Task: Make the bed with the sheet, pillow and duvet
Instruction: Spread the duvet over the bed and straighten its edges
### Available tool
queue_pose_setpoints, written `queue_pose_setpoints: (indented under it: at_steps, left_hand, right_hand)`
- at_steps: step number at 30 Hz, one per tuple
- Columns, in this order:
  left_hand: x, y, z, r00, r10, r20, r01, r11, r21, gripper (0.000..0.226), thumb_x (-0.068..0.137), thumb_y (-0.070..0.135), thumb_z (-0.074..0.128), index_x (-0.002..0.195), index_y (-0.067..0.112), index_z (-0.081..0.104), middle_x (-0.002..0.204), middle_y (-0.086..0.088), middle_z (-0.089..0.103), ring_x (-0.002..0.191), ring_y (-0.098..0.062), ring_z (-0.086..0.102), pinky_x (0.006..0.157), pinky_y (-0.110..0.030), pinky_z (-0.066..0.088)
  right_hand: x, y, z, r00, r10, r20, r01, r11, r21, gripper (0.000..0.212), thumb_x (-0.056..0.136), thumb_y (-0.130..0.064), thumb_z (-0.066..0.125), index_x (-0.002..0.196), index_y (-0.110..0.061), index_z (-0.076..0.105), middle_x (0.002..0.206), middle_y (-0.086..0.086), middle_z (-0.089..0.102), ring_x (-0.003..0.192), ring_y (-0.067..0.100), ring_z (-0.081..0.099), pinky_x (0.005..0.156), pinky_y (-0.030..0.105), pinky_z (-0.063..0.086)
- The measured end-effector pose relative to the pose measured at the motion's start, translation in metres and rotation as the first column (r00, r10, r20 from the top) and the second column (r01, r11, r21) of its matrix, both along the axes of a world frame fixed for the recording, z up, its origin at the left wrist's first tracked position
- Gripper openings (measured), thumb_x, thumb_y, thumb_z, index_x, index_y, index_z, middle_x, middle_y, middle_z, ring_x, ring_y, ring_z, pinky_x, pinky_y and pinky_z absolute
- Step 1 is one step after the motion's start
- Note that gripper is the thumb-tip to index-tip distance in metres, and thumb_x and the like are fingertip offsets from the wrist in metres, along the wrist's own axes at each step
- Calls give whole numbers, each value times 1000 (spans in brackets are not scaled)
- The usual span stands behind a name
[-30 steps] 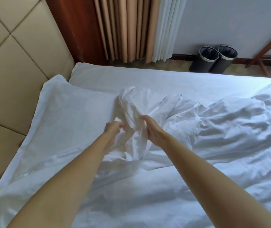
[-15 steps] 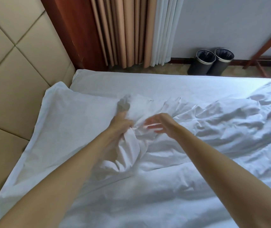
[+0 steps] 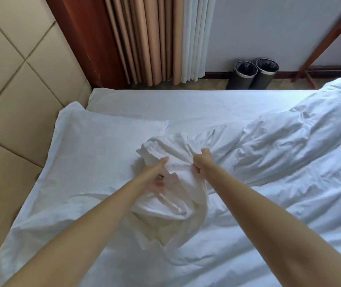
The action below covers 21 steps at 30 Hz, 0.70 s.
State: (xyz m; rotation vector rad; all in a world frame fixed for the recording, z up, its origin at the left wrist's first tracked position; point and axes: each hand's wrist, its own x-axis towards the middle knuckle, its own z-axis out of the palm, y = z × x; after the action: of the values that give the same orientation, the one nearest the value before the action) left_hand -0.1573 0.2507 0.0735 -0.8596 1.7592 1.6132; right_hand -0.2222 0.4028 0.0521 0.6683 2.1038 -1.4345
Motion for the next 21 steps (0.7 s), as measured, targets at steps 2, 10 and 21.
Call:
queue_pose_setpoints:
  at_steps: [2, 10, 21]
  left_hand:
    - [-6, 5, -6, 975, 203, 93, -217, 958, 186, 50, 81, 58, 59, 92, 10, 58, 84, -11, 62, 76, -25, 61, 73, -40, 52]
    - [-25, 30, 13, 947, 310, -87, -308, 951, 42, 12, 73, -5, 52, 77, 7, 51, 69, -9, 50, 66, -23, 53, 72, -35, 49]
    - [-11, 49, 86, 698, -280, -659, -69, 889, -452, 50, 63, 13, 36, 104, -7, 56, 103, -22, 62, 99, -31, 58, 83, -32, 46]
  right_hand:
    - [2, 7, 12, 993, 112, -34, -113, 994, -12, 43, 89, 1, 25, 128, -9, 41, 86, 5, 44, 61, 13, 38, 40, 22, 29]
    - [26, 59, 34, 888, 445, 116, -394, 866, -309, 48, 80, 9, 29, 118, -7, 54, 88, 10, 53, 68, 16, 50, 56, 24, 42]
    - [-4, 50, 23, 985, -132, 108, 154, 960, -233, 54, 50, -51, 67, 88, -12, 61, 90, 9, 64, 71, 23, 63, 63, 26, 49]
